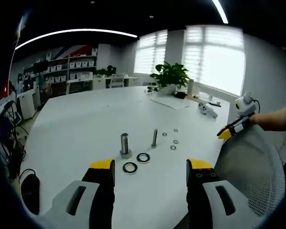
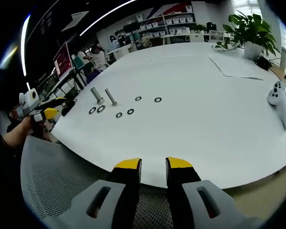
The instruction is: Place the washer onto the threaded stud by aligning its center hole with the stud, sliding it down to the base, and recovering from edge contact or off-axis alignment until the washer reaches the visible bottom stop.
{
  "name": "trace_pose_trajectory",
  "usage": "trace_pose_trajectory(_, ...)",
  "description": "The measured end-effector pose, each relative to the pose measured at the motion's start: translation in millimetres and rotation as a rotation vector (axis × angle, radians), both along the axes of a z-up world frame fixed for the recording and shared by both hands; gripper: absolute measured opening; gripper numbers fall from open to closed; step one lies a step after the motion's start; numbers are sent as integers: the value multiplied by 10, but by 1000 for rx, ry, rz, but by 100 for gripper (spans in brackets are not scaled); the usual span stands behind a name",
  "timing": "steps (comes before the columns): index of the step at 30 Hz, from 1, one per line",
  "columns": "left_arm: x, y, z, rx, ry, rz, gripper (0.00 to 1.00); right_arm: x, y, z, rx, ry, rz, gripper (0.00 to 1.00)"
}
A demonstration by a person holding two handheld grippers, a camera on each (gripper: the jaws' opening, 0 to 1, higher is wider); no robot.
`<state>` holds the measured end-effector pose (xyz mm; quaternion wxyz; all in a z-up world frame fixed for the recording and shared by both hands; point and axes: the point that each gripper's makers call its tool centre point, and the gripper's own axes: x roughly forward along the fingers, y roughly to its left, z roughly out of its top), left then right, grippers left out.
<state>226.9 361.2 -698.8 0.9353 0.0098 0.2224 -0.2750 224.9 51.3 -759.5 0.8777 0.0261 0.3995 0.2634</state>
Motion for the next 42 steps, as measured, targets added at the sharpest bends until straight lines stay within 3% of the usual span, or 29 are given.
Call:
trace_pose_trajectory(5, 171, 4, -200, 84, 66, -80, 51, -30, 41, -27, -16, 2, 18, 25)
trace_pose_trajectory(7, 222, -13, -313, 127, 128, -137, 50, -31, 17, -42, -5, 29, 9, 25)
trace_pose_trajectory(13, 477, -2, -411, 298, 150, -271, 50, -19, 25, -28, 2, 16, 19, 25)
trace_pose_trajectory(15, 475, 0, -472, 304, 212, -305, 47, -16, 20, -22, 9, 13, 14, 25)
trace_pose_trajectory(17, 472, -14, -485, 302, 229, -324, 45, -13, 17, -21, 13, 13, 9, 25)
trace_pose_trajectory(19, 456, -16, -588, 352, 277, -400, 44, -14, 15, -25, 13, 14, 9, 25)
trace_pose_trajectory(22, 467, 26, -699, 442, 303, -452, 42, -23, 23, -28, 9, 17, 21, 26)
trace_pose_trajectory(31, 564, -51, -818, 474, 405, -506, 41, -18, 22, -35, 5, 20, 15, 26)
trace_pose_trajectory(38, 585, -64, -943, 580, 427, -572, 35, -36, 16, -72, -19, 40, 26, 25)
trace_pose_trajectory(40, 514, -12, -989, 636, 463, -607, 35, -24, 8, -59, -9, 33, 10, 26)
trace_pose_trajectory(41, 587, -62, -965, 656, 390, -652, 33, -23, 7, -56, -8, 32, 9, 26)
trace_pose_trajectory(42, 564, -57, -972, 658, 418, -636, 32, -24, 7, -58, -10, 34, 8, 26)
